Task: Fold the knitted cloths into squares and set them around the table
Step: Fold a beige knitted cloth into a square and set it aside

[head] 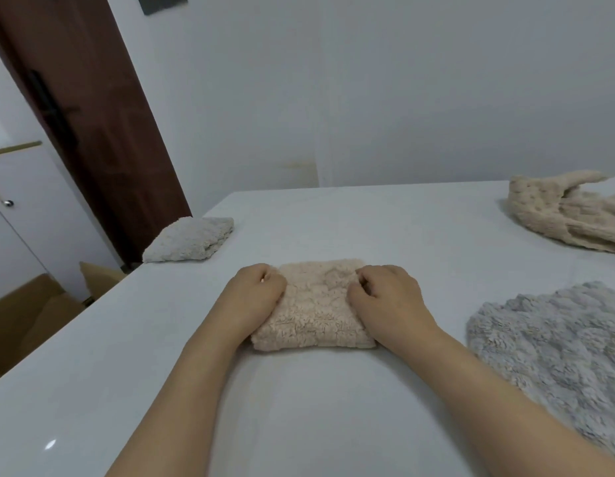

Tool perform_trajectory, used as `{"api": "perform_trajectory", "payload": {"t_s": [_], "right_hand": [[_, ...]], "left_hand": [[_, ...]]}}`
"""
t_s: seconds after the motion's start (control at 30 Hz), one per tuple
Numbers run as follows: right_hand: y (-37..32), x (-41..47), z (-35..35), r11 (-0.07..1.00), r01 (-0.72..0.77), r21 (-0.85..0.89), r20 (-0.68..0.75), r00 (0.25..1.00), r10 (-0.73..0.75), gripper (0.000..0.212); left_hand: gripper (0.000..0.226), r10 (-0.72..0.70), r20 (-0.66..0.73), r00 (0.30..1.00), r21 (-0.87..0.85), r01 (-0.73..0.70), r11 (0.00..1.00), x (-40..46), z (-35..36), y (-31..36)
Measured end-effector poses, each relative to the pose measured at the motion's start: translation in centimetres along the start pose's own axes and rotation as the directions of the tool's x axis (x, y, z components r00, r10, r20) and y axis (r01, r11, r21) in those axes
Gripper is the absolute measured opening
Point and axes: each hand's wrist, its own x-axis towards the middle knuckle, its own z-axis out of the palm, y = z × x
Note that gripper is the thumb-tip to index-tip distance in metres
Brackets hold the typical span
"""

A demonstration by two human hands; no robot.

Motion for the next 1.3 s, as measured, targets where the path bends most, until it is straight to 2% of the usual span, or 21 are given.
{"api": "perform_trajectory", "payload": {"t_s": [0.03,0.1,0.17,0.27,0.47,0.57,0.63,0.73,0.83,0.93,0.97,1.03,1.13,1.23,1.3], "right_hand": [[0.0,0.0,0.0,1.000,-0.024,0.009,-0.012,1.000,0.024,0.027],[-0.1,-0.1,-0.1,0.992,-0.081,0.094,-0.021,0.996,0.083,0.025],[-0.2,-0.1,-0.2,0.988,-0.100,0.121,-0.072,0.991,0.109,0.022],[-0.1,-0.1,-0.2,0.992,-0.082,0.096,-0.146,0.985,0.096,0.015],[0.0,-0.1,0.0,0.987,-0.122,0.104,-0.098,0.986,0.132,0.014],[0.2,0.3,0.2,0.985,-0.146,-0.087,-0.085,0.987,0.138,0.031],[0.3,0.5,0.3,0.966,-0.150,-0.209,-0.073,0.988,0.138,0.034],[0.5,0.5,0.3,0.963,-0.117,-0.244,-0.040,0.993,0.110,0.032],[0.3,0.4,0.0,0.982,-0.119,-0.144,-0.017,0.993,0.118,0.028],[-0.1,0.2,-0.6,0.989,-0.148,0.031,0.070,0.987,0.145,0.036],[-0.2,0.1,-0.6,0.988,-0.155,0.030,0.085,0.985,0.151,0.034],[-0.3,0.0,-0.5,0.986,-0.148,-0.078,0.079,0.985,0.154,0.022],[-0.5,0.0,-0.1,0.968,-0.124,-0.216,0.028,0.991,0.133,0.026],[-0.2,-0.1,0.1,0.974,-0.081,-0.211,0.021,0.996,0.087,0.020],[-0.2,-0.1,0.0,0.985,-0.048,-0.168,0.052,0.997,0.057,0.029]], "left_hand": [[0.025,0.064,-0.033,0.997,0.040,-0.063,0.997,0.0,0.1,-0.1],[0.028,0.130,-0.050,0.990,-0.005,-0.130,0.992,0.2,0.3,-0.2],[0.025,0.132,-0.034,0.991,-0.066,-0.134,0.989,0.4,0.6,-0.1],[0.021,0.125,-0.017,0.992,-0.044,-0.126,0.991,0.4,0.9,0.1],[0.021,0.100,0.006,0.995,0.014,-0.100,0.995,0.8,1.0,-0.4],[0.029,0.069,-0.040,0.997,0.104,-0.065,0.993,0.9,1.5,-0.7],[0.038,0.024,-0.076,0.997,0.168,-0.011,0.986,1.2,1.6,-0.9],[0.045,-0.027,-0.113,0.993,0.214,0.051,0.976,1.6,1.6,-1.2],[0.037,-0.041,-0.069,0.997,0.161,0.052,0.986,1.4,1.5,-0.9],[0.031,-0.059,0.011,0.998,0.142,0.057,0.988,1.0,1.0,-0.5],[0.031,-0.075,0.033,0.997,0.135,0.070,0.988,0.9,0.8,-0.4],[0.028,-0.105,0.076,0.991,0.129,0.095,0.987,0.7,0.5,-0.3],[0.024,-0.069,0.140,0.988,0.117,0.052,0.992,0.3,0.4,0.0],[0.017,0.015,0.140,0.990,-0.034,-0.010,0.999,0.1,0.5,0.5],[0.007,0.048,0.149,0.988,-0.176,-0.021,0.984,-0.2,0.5,1.1]]}}
